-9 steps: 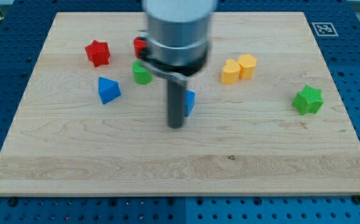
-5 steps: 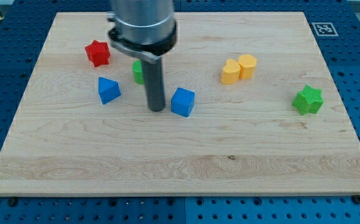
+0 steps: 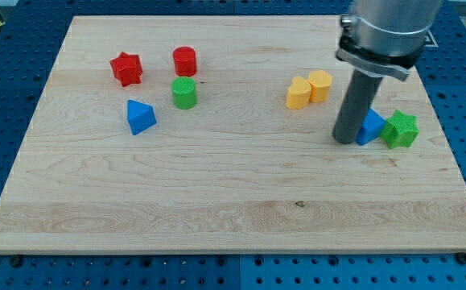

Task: Place the yellow heart horizontally to the yellow hexagon

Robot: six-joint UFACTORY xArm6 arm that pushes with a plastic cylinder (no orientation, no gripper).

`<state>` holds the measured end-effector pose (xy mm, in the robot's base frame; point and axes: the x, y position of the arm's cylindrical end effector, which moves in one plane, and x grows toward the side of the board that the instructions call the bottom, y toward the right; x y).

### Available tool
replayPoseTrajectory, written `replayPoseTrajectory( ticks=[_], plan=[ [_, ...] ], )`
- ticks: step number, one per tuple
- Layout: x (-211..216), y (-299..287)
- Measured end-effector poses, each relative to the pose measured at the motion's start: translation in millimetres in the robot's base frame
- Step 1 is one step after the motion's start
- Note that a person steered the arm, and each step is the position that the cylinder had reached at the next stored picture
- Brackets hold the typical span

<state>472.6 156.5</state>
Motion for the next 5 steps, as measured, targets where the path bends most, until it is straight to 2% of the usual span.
replayPoseTrajectory(
  ticks=[1,5],
  plan=[
    [7.8,-21.1],
    [8.1,-281.1]
  ],
)
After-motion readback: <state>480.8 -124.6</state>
